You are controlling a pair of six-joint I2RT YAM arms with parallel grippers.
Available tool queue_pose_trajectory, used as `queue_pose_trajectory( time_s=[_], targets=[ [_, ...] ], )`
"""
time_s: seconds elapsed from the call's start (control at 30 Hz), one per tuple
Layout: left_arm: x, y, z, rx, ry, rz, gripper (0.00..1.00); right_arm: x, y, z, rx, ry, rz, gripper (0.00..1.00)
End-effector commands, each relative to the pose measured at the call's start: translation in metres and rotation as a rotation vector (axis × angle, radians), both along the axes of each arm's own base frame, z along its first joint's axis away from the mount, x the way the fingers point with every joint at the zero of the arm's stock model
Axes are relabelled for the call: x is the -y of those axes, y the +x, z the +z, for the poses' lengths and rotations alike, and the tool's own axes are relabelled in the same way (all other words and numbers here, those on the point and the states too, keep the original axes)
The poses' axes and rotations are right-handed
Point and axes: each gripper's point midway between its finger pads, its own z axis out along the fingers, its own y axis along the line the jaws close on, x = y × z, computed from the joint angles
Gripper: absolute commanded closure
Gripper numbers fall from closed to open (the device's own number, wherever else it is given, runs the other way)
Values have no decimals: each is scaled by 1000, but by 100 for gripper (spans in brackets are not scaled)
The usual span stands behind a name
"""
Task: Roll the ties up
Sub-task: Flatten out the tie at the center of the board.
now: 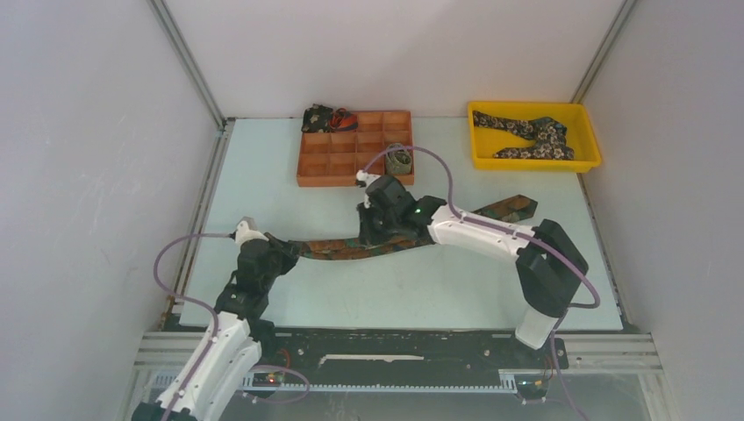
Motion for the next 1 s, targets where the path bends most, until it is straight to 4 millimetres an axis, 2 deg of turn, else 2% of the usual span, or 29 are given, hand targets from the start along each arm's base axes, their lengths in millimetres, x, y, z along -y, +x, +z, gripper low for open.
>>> queue_pose_trajectory(
  time_s=[0.0, 0.03, 0.13, 0.2, 0.27, 0.37, 0.5, 0.6, 0.8, 0.97],
  targets=[
    [-25, 4, 5, 123, 166, 36, 90, 43, 28, -17, 20, -49, -168, 96],
    [-23, 1, 1, 124, 156, 25, 84, 53, 31, -24, 11, -66, -197, 96],
    [-20, -6, -9, 112, 108, 27, 74, 80, 35, -45, -34, -106, -262, 97],
    [-23, -12, -10, 99, 79, 62, 55, 92, 35, -50, -43, -117, -287, 97],
    [-28, -17, -2, 114, 58, 106, 36, 101, 35, -53, -39, -132, -309, 97],
    [-40, -23, 22, 176, 56, 166, 21, 110, 33, -57, -34, -156, -324, 97],
    [-52, -29, 55, 221, 94, 208, 23, 112, 25, -66, -49, -173, -321, 97],
    [-46, -23, 70, 182, 145, 150, 29, 113, 22, -73, -44, -187, -334, 97],
    [1, 14, 58, -52, 237, -190, 41, 97, 4, -85, -51, -203, -292, 98],
    [40, 38, 36, -177, 200, -420, 46, 78, -12, -95, -73, -192, -255, 98]
  ],
)
